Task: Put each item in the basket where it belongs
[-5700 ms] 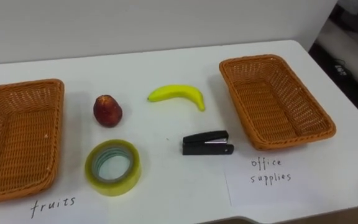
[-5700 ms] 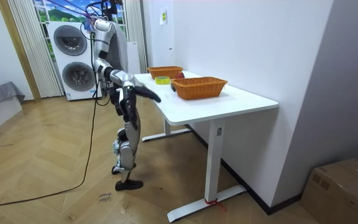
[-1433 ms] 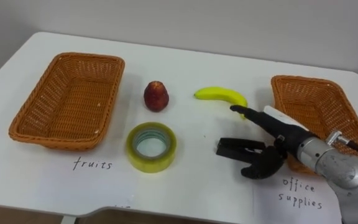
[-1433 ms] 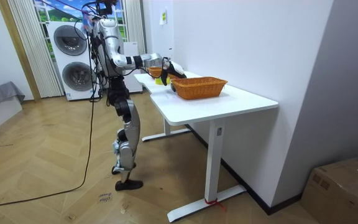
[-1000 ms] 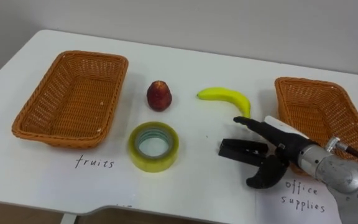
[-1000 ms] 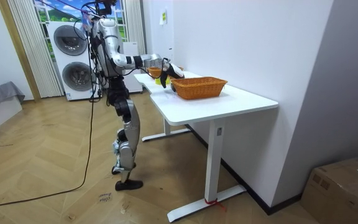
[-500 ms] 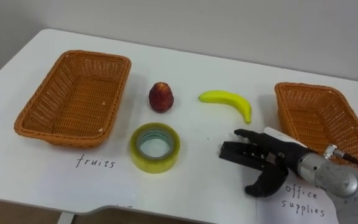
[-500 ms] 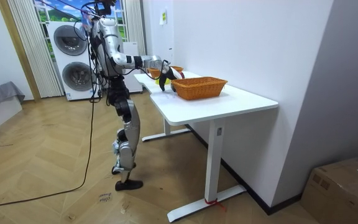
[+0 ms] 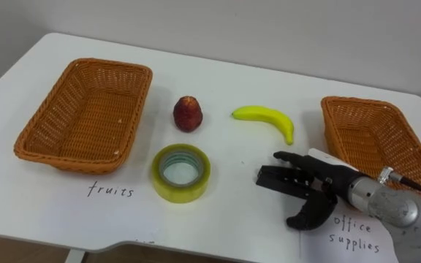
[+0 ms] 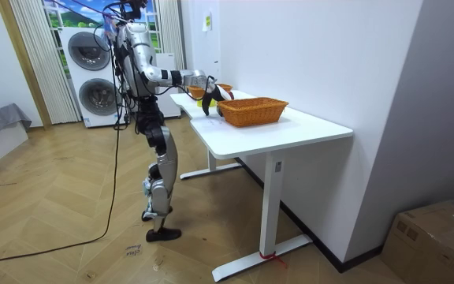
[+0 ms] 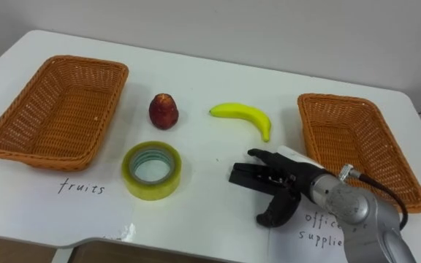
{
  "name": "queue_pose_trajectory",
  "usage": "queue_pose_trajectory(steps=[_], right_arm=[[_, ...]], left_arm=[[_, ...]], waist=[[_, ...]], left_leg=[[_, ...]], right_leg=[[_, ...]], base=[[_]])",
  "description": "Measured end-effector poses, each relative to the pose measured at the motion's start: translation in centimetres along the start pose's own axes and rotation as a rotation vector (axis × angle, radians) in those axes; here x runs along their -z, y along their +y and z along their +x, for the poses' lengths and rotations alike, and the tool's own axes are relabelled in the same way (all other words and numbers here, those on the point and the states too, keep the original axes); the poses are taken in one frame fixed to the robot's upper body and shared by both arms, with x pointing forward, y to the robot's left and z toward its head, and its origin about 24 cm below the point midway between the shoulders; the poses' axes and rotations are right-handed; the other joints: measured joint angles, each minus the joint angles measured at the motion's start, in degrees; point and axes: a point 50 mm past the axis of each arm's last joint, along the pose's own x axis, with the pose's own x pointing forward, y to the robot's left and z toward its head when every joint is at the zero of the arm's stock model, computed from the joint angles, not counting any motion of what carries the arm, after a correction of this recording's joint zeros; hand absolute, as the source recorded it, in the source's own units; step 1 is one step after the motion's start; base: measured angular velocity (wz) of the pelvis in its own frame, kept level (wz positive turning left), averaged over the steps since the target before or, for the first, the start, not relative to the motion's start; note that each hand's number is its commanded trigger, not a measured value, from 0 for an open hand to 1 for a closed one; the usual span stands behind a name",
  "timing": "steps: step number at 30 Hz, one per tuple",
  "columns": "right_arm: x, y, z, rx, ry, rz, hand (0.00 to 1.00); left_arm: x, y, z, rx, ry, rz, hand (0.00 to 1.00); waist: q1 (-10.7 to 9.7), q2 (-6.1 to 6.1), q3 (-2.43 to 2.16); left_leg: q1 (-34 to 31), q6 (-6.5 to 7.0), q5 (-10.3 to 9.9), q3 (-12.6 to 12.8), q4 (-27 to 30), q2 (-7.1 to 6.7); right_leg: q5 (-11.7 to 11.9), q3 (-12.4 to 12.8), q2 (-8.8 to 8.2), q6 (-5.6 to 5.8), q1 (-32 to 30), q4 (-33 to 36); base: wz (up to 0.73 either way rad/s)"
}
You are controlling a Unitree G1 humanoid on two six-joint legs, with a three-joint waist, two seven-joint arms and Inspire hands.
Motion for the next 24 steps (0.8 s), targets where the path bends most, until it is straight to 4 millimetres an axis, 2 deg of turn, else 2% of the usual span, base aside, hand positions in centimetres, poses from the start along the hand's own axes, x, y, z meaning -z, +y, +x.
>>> queue_pose_trajectory(steps=[16,24], right_arm=[[0.31,-0.04,0.63,-0.011,0.013,0.005,0.00],[0.38,0.10,0.63,-0.016,0.014,0.006,0.00]], left_arm=[[-0.18,-0.04,0.02,0.001,-0.003,0.017,0.00],[-0.17,0.37,-0.03,-0.009,-0.003,0.021,0.00]], waist=[[0.2,-0.24,0.05],[0.8,-1.32,0.00]], left_leg=[[0.0,-0.01,-0.1,-0.2,0.4,0.05],[-0.1,-0.01,-0.1,-0.2,0.5,0.04]], right_leg=[[0.0,0.0,-0.06,-0.07,0.2,0.0],[0.1,-0.1,-0.04,-0.07,0.2,-0.1]], base=[[0.00],[0.00]])
